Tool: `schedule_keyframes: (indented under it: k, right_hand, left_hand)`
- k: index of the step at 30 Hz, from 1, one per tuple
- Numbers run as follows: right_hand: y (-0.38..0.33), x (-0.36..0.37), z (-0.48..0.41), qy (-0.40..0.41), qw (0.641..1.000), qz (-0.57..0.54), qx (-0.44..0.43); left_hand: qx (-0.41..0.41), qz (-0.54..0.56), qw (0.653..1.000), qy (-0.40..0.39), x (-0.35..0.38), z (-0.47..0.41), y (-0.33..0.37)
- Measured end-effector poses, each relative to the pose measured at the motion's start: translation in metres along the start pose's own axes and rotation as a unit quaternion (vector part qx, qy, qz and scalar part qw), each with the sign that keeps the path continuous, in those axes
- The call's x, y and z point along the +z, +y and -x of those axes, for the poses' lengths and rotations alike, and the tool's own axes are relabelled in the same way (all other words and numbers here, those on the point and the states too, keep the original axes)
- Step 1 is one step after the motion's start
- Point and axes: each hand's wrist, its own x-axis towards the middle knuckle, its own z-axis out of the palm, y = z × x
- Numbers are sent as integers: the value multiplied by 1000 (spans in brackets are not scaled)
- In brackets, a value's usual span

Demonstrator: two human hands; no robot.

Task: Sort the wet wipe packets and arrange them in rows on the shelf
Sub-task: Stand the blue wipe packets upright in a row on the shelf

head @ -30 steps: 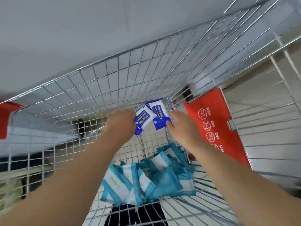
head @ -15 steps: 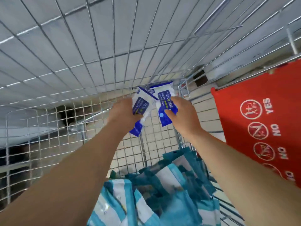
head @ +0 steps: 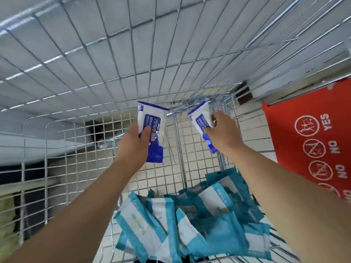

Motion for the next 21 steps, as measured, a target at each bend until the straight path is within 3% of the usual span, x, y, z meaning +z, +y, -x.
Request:
schedule_keyframes:
  k: [7,13,21]
  right_hand:
    - [-90,-64,86,-25,989,-96,-113]
    - [-168,-134,192,-57,970,-92,-219]
    - [-306,-213,350,-86,901,-77,-419]
  left_hand:
    - [-2,58,994,96,-77,84,36]
    - [-24,141,970,195,-158,204,69]
    - [7,137,932,336,-283,379,89]
